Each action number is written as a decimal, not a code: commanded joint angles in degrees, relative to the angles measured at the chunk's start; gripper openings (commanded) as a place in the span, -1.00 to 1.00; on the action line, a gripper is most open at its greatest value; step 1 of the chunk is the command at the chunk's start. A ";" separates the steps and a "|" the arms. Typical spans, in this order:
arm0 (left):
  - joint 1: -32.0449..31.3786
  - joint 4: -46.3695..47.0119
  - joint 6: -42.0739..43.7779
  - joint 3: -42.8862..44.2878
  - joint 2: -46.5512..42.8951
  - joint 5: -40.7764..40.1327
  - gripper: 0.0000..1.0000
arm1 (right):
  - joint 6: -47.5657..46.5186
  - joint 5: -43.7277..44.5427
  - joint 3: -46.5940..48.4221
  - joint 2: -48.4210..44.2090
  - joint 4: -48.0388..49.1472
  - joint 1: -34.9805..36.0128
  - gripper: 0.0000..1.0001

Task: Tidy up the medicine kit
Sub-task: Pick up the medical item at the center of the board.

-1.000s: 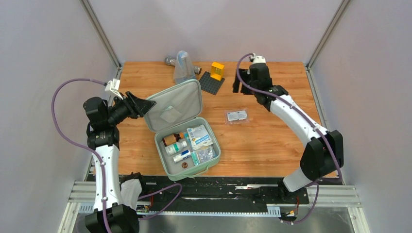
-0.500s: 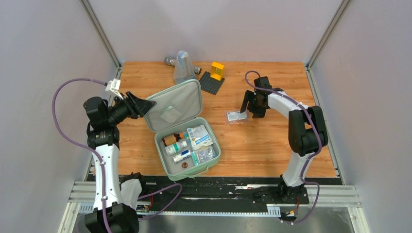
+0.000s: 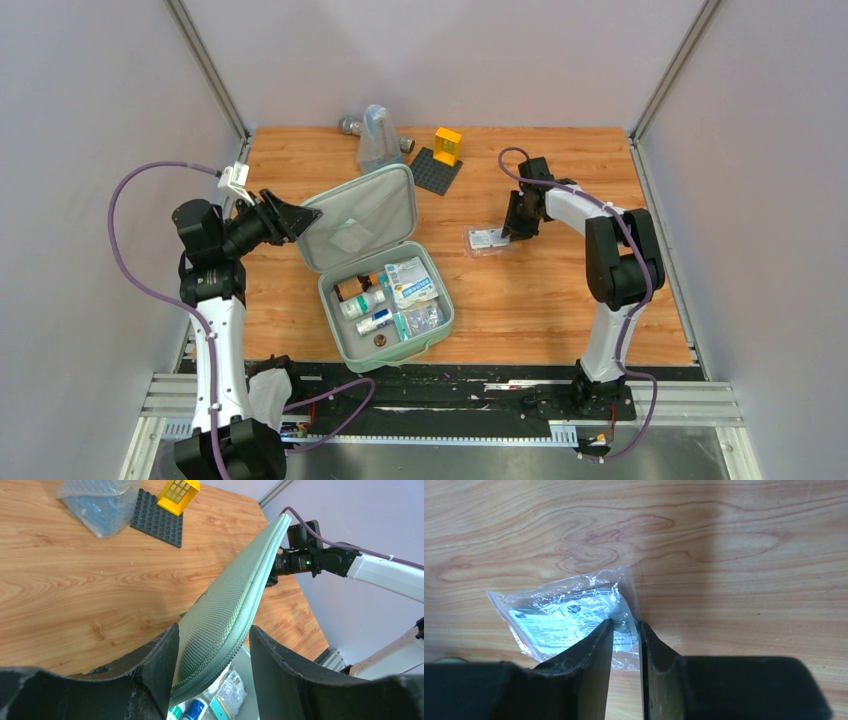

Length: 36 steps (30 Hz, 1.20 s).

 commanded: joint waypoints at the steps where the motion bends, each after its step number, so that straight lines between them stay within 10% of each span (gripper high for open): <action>1: -0.22 0.46 1.23 1.67 0.16 1.37 0.23 | -2.18 0.84 0.87 1.13 -0.41 0.48 -0.55; 5: -0.20 0.50 1.03 1.68 0.16 1.44 0.23 | -2.86 0.08 1.40 -0.13 -0.35 0.51 -0.99; 36: -0.21 -0.12 1.02 1.73 -0.03 1.86 0.23 | -34.52 -4.05 -5.35 -41.24 22.02 20.09 -1.00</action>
